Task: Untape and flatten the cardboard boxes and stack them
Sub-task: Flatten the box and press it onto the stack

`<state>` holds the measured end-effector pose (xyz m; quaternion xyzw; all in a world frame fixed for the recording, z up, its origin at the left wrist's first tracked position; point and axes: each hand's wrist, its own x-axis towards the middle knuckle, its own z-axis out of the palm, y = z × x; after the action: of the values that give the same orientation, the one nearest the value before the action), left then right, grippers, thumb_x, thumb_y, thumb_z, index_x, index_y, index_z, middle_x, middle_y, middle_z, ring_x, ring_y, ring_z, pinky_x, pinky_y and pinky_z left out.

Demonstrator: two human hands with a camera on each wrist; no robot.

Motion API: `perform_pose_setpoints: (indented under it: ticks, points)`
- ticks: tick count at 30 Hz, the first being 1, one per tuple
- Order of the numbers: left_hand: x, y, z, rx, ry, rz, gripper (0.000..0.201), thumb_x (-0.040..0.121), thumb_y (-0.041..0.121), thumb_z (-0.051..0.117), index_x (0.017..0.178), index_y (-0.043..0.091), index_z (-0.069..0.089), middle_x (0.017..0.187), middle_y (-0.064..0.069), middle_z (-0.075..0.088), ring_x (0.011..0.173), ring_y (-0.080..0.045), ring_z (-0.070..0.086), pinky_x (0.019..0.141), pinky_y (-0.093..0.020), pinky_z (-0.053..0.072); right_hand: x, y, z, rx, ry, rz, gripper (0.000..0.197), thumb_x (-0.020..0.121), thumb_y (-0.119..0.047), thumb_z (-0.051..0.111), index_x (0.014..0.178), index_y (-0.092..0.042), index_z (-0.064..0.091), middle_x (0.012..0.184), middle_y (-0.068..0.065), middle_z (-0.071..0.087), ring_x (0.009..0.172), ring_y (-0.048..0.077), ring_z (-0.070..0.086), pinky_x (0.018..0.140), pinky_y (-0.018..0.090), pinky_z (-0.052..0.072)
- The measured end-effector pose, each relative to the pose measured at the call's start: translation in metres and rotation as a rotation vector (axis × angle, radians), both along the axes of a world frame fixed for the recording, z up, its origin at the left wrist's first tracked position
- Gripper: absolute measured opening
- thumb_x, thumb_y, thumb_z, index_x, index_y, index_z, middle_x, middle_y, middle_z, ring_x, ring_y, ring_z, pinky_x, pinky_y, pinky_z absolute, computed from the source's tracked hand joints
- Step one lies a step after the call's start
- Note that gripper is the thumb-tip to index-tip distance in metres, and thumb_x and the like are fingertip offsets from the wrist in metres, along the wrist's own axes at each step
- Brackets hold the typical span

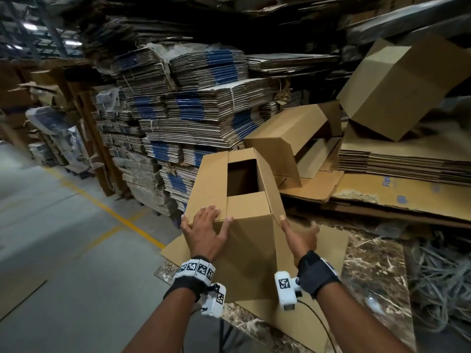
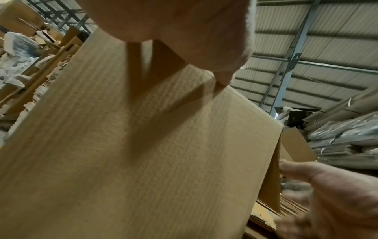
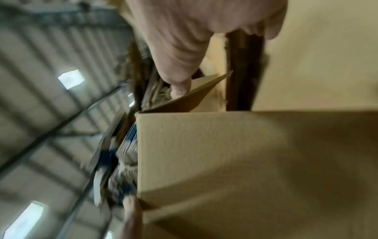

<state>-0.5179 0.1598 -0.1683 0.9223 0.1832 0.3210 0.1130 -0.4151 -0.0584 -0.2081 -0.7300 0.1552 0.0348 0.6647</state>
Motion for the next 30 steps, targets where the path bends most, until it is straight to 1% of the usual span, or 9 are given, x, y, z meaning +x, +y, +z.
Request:
perform_pose_setpoints:
  ticks: [4,7,9,13,17,23,26,28,30]
  points:
    - [0.0,-0.003,0.007,-0.015,0.047,-0.008,0.071,0.087,0.079,0.023,0.125,0.034,0.064,0.15,0.013,0.051,0.146,-0.011,0.036,0.122,-0.056,-0.002,0.004,0.001,0.033,-0.37,-0.561,0.255,0.051,0.106,-0.039,0.038,0.156,-0.026,0.033,0.162,0.004,0.035,0.15,0.025,0.03,0.122,0.051,0.024]
    - [0.001,-0.006,0.013,-0.071,0.045,0.001,0.068,0.088,0.078,0.025,0.12,0.033,0.064,0.145,0.013,0.055,0.141,-0.011,0.042,0.122,-0.056,0.002,0.006,0.015,0.037,-0.534,-0.513,0.448,0.073,0.101,-0.067,0.026,0.161,-0.025,0.022,0.168,0.005,0.021,0.156,0.025,0.014,0.125,0.05,0.01]
    - [0.003,-0.01,0.018,-0.118,0.025,0.011,0.057,0.09,0.076,0.036,0.115,0.032,0.063,0.136,0.013,0.059,0.135,-0.012,0.046,0.121,-0.055,0.006,0.003,0.025,0.031,-0.55,-0.435,0.476,0.093,0.09,-0.082,0.027,0.162,-0.024,0.016,0.169,0.007,0.018,0.155,0.029,0.016,0.125,0.054,0.016]
    - [0.007,-0.014,0.024,-0.192,-0.033,0.042,0.032,0.094,0.056,0.059,0.109,0.029,0.066,0.123,0.01,0.065,0.126,-0.014,0.053,0.121,-0.051,0.008,-0.001,0.036,0.02,-0.415,-0.42,0.456,0.094,0.089,-0.081,0.037,0.161,-0.028,0.012,0.169,0.003,0.018,0.155,0.026,0.017,0.123,0.054,0.023]
    - [0.008,-0.007,0.031,0.066,-0.129,0.007,0.027,0.092,0.045,0.059,0.096,0.022,0.072,0.104,0.003,0.071,0.112,-0.021,0.062,0.116,-0.057,0.026,-0.001,0.035,0.02,-0.431,-0.423,0.446,0.096,0.086,-0.084,0.035,0.161,-0.029,0.013,0.169,0.003,0.019,0.155,0.027,0.018,0.122,0.055,0.023]
    - [-0.005,0.022,0.083,0.273,-0.418,0.053,0.02,0.102,0.017,0.054,0.101,0.008,0.071,0.086,-0.013,0.068,0.08,-0.032,0.061,0.077,-0.045,0.05,-0.004,0.033,0.017,-0.437,-0.446,0.443,0.101,0.081,-0.089,0.029,0.161,-0.03,0.013,0.168,0.003,0.02,0.154,0.027,0.019,0.122,0.056,0.024]
    - [-0.02,0.06,0.098,0.035,-0.38,0.279,0.024,0.097,0.009,0.058,0.117,0.008,0.07,0.113,-0.021,0.068,0.105,-0.039,0.06,0.09,-0.051,0.051,-0.002,0.031,0.017,-0.442,-0.446,0.435,0.097,0.084,-0.086,0.033,0.161,-0.03,0.014,0.168,0.004,0.021,0.154,0.027,0.02,0.122,0.056,0.024]
    - [-0.029,0.086,0.091,0.0,-0.151,0.494,0.037,0.092,0.013,0.059,0.128,0.019,0.065,0.152,-0.015,0.047,0.143,-0.035,0.035,0.113,-0.055,0.032,-0.002,0.031,0.018,-0.44,-0.443,0.427,0.097,0.082,-0.086,0.033,0.16,-0.031,0.016,0.167,0.003,0.023,0.154,0.027,0.021,0.12,0.058,0.025]
    - [-0.032,0.105,0.072,0.022,0.113,0.511,0.04,0.092,0.017,0.058,0.13,0.027,0.063,0.163,-0.009,0.033,0.154,-0.03,0.017,0.122,-0.053,0.015,-0.003,0.033,0.017,-0.428,-0.438,0.424,0.093,0.084,-0.083,0.037,0.159,-0.033,0.018,0.166,0.004,0.026,0.152,0.029,0.023,0.12,0.058,0.026]
